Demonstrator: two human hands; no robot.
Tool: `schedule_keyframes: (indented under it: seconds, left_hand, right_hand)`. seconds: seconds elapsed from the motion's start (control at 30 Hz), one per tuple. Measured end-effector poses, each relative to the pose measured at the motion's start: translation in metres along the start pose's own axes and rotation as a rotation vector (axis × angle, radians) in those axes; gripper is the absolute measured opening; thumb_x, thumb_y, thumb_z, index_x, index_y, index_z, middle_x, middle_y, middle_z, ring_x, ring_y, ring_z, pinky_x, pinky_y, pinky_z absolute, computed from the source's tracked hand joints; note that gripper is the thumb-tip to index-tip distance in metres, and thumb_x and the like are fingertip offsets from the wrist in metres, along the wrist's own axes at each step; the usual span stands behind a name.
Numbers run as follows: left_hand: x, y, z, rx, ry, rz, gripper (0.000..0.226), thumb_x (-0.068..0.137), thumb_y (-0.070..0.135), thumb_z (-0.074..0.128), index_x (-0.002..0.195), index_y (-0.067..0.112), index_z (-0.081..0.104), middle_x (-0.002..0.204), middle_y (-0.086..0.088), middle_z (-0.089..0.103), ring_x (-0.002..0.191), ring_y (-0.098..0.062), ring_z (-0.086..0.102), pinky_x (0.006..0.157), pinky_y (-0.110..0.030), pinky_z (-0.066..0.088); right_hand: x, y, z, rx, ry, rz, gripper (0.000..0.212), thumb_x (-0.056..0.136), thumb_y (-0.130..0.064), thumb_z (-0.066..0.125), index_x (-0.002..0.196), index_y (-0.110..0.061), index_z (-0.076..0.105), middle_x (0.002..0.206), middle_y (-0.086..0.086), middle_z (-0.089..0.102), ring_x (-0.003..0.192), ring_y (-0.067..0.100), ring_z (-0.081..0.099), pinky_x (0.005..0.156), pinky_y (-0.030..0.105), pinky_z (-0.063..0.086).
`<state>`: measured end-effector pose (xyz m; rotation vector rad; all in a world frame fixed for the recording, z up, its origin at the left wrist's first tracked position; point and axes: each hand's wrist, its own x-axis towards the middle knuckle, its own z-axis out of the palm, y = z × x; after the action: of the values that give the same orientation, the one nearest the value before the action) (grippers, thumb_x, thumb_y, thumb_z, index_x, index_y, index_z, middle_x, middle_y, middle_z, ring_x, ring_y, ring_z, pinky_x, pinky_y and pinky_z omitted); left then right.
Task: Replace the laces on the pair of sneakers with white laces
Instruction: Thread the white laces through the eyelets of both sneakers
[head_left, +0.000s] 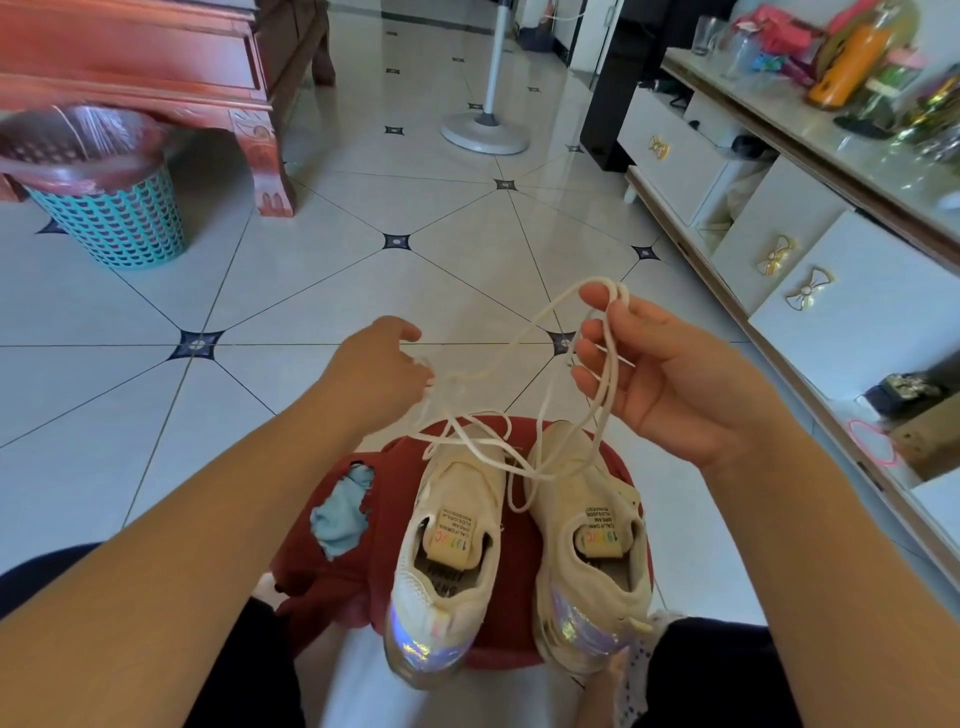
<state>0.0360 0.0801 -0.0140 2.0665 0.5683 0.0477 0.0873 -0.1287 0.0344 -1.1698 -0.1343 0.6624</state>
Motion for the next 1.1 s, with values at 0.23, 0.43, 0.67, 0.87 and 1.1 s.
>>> schedule_keyframes:
  seconds: [0.23, 0.43, 0.67, 0.87, 1.1]
  left_hand:
    - [-0.022, 0.010, 0.013, 0.029, -0.030, 0.419, 0.030, 0.075, 0.029, 0.072, 0.102, 0.032, 0.058, 0.104, 0.016, 0.060, 0.093, 0.004, 0.056, 0.083, -0.012, 0.041]
    - [-0.046, 0.022, 0.033, -0.147, -0.234, 0.333, 0.029, 0.070, 0.025, 0.077, 0.089, 0.033, 0.057, 0.076, 0.009, 0.070, 0.069, 0.005, 0.063, 0.062, -0.005, 0.045]
    - [-0.046, 0.024, 0.022, -0.452, -0.370, 0.147, 0.009, 0.085, 0.003, 0.060, 0.085, 0.009, 0.066, 0.065, 0.000, 0.071, 0.059, -0.009, 0.067, 0.057, -0.016, 0.054]
    - [-0.045, 0.022, 0.015, -0.330, -0.309, 0.157, 0.022, 0.089, 0.006, 0.055, 0.080, 0.019, 0.069, 0.076, -0.005, 0.073, 0.072, -0.014, 0.070, 0.071, -0.023, 0.056]
    - [-0.028, 0.016, -0.019, -0.242, -0.060, 0.097, 0.023, 0.091, 0.011, 0.051, 0.078, 0.021, 0.066, 0.057, 0.010, 0.066, 0.050, -0.005, 0.045, 0.050, -0.017, 0.041]
  right_hand:
    - [0.003, 0.010, 0.010, 0.107, -0.014, 0.024, 0.020, 0.083, -0.009, 0.053, 0.097, -0.013, 0.065, 0.075, 0.001, 0.069, 0.069, 0.012, 0.069, 0.067, 0.031, 0.058]
    - [0.007, 0.019, 0.020, 0.157, 0.018, -0.006, 0.015, 0.090, -0.003, 0.048, 0.090, -0.008, 0.062, 0.075, 0.005, 0.071, 0.071, 0.015, 0.070, 0.065, 0.028, 0.058]
    - [0.008, 0.022, 0.011, -0.205, 0.000, 0.045, 0.027, 0.072, -0.027, 0.067, 0.095, -0.012, 0.065, 0.083, 0.003, 0.070, 0.079, 0.017, 0.068, 0.073, 0.033, 0.058]
    - [0.008, 0.030, 0.018, -0.302, 0.136, 0.004, 0.010, 0.086, -0.016, 0.060, 0.087, -0.012, 0.068, 0.079, 0.005, 0.072, 0.077, 0.018, 0.070, 0.070, 0.031, 0.058]
    - [-0.005, -0.003, 0.006, -0.249, 0.230, -0.044, 0.020, 0.096, -0.018, 0.047, 0.094, -0.009, 0.065, 0.051, -0.007, 0.049, 0.037, 0.002, 0.037, 0.039, 0.016, 0.041]
